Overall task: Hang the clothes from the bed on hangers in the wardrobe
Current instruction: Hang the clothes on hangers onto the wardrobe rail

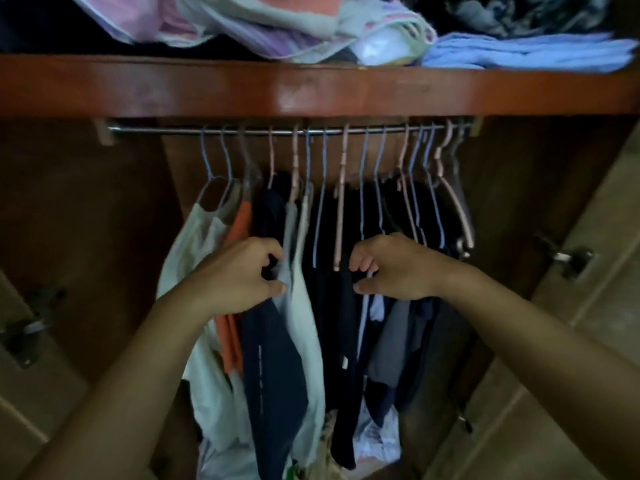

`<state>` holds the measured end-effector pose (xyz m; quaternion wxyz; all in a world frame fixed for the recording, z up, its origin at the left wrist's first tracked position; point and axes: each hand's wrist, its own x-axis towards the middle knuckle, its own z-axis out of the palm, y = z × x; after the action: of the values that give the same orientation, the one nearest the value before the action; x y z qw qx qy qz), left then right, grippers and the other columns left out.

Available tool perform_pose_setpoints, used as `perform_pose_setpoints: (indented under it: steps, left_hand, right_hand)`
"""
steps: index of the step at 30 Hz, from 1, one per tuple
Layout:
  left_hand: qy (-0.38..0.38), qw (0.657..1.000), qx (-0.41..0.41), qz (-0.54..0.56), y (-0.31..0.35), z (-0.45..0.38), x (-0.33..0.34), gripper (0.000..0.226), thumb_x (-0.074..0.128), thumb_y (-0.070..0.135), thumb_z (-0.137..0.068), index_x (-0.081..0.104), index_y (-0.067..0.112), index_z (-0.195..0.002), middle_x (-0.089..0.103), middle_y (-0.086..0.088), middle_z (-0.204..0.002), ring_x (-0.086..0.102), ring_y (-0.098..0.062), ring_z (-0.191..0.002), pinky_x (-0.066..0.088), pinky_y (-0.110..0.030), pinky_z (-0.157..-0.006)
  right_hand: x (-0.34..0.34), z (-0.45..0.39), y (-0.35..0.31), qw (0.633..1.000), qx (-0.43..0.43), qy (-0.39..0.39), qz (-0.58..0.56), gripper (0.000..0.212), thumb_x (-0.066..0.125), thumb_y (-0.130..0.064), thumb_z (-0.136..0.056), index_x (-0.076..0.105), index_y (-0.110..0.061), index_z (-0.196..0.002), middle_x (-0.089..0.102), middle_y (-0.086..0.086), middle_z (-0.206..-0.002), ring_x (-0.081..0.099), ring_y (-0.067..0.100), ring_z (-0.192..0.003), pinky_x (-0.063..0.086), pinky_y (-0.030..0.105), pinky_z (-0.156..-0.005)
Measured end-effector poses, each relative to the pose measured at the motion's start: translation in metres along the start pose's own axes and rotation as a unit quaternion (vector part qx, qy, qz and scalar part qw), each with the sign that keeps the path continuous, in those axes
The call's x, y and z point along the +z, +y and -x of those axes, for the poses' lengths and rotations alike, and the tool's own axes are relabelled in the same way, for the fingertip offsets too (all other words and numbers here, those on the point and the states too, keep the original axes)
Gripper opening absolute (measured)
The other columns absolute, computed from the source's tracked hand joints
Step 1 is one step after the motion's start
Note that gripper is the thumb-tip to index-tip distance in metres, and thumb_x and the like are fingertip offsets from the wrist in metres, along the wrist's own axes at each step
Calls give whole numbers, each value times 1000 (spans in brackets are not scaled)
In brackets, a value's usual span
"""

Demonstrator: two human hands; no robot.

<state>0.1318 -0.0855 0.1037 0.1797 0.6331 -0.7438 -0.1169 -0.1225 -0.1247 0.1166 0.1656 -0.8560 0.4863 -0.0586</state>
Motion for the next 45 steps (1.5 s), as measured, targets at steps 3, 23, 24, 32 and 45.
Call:
perform_pose_setpoints:
  steps: [3,23,24,32,45]
  left_hand:
    - [-34,999,40,-3,25,0,16,49,81,40,-76,61,31,-120,61,7,-110,57,-13,-112,42,-27,-98]
    - [-174,951,254,-10,255,27,124,63,75,49,-79,48,36,-135,57,7,-129,55,-11,-114,49,-30,-91]
    - [-183,948,260,-8,266,31,133,63,76,49,-78,50,36,-133,58,7,-127,56,-11,-112,51,-32,-91]
    - [-261,907,330,-29,348,68,186,71,76,50,-77,41,41,-138,43,18,-105,49,-6,-102,43,-25,-80]
    - [-343,771,536,-33,441,105,256,72,80,46,-74,46,39,-137,49,14,-137,49,-5,-114,49,-28,-89]
  right_hand:
    - [2,38,10,999,29,15,32,33,70,-30,-92,61,-19,-122,61,-1,-116,59,18,-106,53,37,-90]
    - [4,278,82,949,280,94,111,37,66,-37,-90,55,-31,-125,61,-6,-119,59,16,-110,53,36,-92]
    - [8,291,85,945,293,96,106,39,66,-37,-90,53,-32,-126,60,-6,-120,59,17,-110,53,37,-92]
    - [38,395,107,910,395,104,68,38,65,-32,-91,58,-24,-127,64,-4,-120,63,18,-105,57,36,-88]
    - [88,500,90,781,608,142,-7,50,65,-41,-92,52,-23,-137,58,-3,-132,56,17,-117,47,31,-98]
